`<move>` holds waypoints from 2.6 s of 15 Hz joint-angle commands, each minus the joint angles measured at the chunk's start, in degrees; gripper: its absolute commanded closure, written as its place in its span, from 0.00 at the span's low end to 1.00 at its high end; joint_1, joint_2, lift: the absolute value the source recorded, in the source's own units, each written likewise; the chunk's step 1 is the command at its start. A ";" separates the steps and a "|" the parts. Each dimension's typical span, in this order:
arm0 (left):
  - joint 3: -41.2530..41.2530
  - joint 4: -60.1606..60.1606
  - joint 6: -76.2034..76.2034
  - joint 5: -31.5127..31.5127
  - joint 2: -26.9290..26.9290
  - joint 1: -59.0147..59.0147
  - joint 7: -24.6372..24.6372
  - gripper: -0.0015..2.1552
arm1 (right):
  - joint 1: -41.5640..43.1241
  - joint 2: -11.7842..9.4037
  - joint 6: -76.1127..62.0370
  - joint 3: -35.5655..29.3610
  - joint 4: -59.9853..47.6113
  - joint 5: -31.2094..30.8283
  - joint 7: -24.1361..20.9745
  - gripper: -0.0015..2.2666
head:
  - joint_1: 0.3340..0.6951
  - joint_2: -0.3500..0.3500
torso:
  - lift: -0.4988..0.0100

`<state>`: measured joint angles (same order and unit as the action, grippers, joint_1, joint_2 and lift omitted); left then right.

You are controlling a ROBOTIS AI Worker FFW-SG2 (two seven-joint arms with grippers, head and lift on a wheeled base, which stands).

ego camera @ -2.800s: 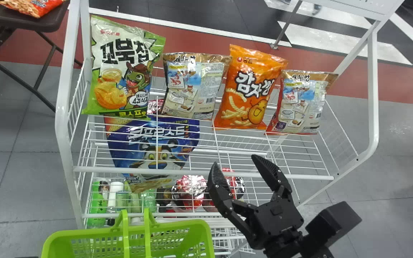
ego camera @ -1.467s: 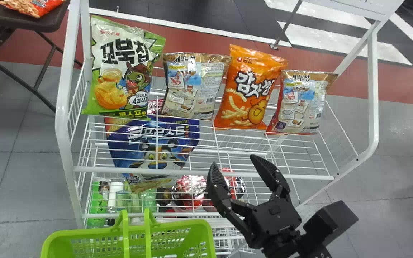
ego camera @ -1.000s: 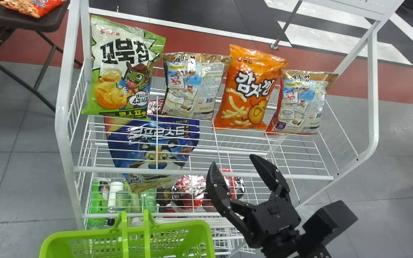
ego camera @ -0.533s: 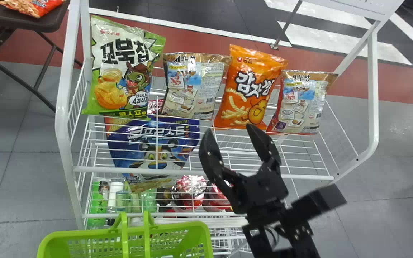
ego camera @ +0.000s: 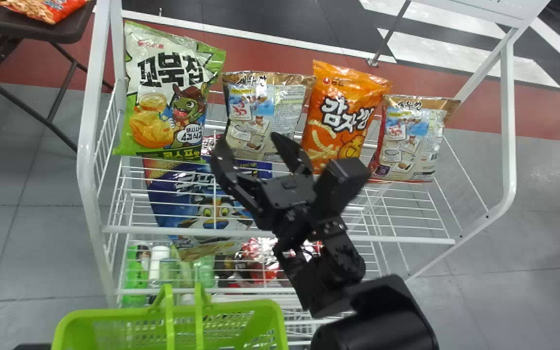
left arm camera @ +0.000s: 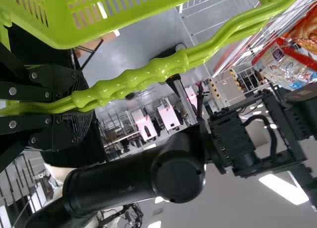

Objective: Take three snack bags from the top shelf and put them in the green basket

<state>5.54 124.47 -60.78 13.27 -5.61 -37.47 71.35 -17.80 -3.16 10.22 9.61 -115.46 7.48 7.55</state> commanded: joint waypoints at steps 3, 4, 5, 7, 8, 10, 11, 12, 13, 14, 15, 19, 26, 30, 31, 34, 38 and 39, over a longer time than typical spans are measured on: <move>-1.67 -1.16 -0.01 1.49 -0.10 1.08 0.72 0.84 | 6.81 -0.01 2.57 5.51 5.60 -1.85 -4.39 0.05 | 1.00 0.23 | 0.91; -1.93 -1.25 -0.01 1.58 -0.10 1.26 1.07 0.84 | 8.84 -0.01 2.75 7.62 7.09 -3.61 -6.23 0.05 | 1.00 0.25 | 0.91; -2.11 -1.25 -0.01 1.67 -0.19 1.34 1.25 0.84 | 10.86 0.08 3.45 8.49 8.59 -3.87 -7.11 0.05 | 1.00 0.27 | 0.91; -2.46 -1.43 -0.01 2.37 -0.71 1.78 1.78 0.84 | 14.72 0.78 4.68 9.29 12.45 -3.96 -8.87 0.05 | 1.00 0.35 | 0.91; -2.73 -1.60 -0.01 2.81 -0.80 1.87 1.78 0.84 | 16.39 1.05 5.56 9.90 14.56 -4.14 -9.31 0.05 | 1.00 0.36 | 0.91; -2.99 -2.30 -0.01 3.34 -1.07 2.49 2.13 0.84 | 18.59 1.57 5.74 10.34 17.73 -5.46 -10.63 0.05 | 1.00 0.39 | 0.91; -3.08 -2.39 -0.01 3.60 -1.42 2.66 2.21 0.84 | 19.65 1.66 5.91 10.34 18.96 -5.37 -10.72 0.05 | 1.00 0.40 | 0.91; -3.52 -2.39 -0.01 4.13 -1.77 2.66 2.48 0.84 | 21.14 2.19 5.91 10.25 21.07 -4.75 -10.72 0.05 | 1.00 0.40 | 0.91; -4.13 -2.39 -0.01 4.57 -1.77 2.66 2.65 0.84 | 22.37 2.54 6.09 9.99 22.74 -3.61 -10.63 0.06 | 1.00 0.41 | 0.91; -4.57 -2.39 -0.01 5.18 -1.95 2.57 2.83 0.84 | 23.78 2.54 6.09 9.90 24.49 -2.73 -10.63 0.06 | 1.00 0.42 | 0.91; -4.84 -2.39 -0.18 5.36 -2.47 2.57 2.92 0.84 | 24.74 2.63 6.09 10.16 25.90 -2.82 -10.63 0.09 | 1.00 0.43 | 0.91; -5.27 -2.57 -0.53 5.45 -2.56 2.57 2.92 0.84 | 21.75 2.37 7.67 9.90 23.18 -3.35 -7.46 0.84 | 1.00 0.47 | 0.91; -3.25 -2.13 -0.53 5.01 -2.30 2.49 2.57 0.84 | 9.89 0.26 9.60 9.46 5.95 -9.15 -2.45 0.89 | 1.00 0.47 | 0.91; -2.46 -2.13 0.52 4.65 -2.03 2.40 2.21 0.84 | -3.65 -0.71 9.96 7.00 -9.52 -13.19 -1.40 0.89 | 1.00 0.43 | 0.91; -2.37 -1.86 0.52 4.30 -2.03 2.49 2.21 0.84 | -8.30 -1.15 9.78 4.89 -14.53 -13.10 -0.87 0.89 | 1.00 0.41 | 0.91; -2.02 -1.69 0.17 3.60 -1.95 2.66 1.16 0.84 | -20.70 -1.24 9.08 -2.05 -26.13 -12.05 2.64 0.89 | 1.00 0.26 | 0.91; -2.73 -1.78 1.58 3.16 -1.07 2.40 -0.51 0.84 | -27.02 -1.59 13.82 -8.64 -29.47 -10.82 8.44 0.89 | 1.00 0.08 | 0.91; -2.64 -1.86 2.46 2.81 -0.80 2.49 -0.95 0.84 | -28.69 -1.85 17.87 -11.54 -29.82 -8.00 10.55 0.89 | 1.00 0.05 | 0.91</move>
<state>3.01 122.71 -59.52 16.42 -6.90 -34.94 70.62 -44.64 -4.66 23.47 1.40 -144.86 -3.20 16.86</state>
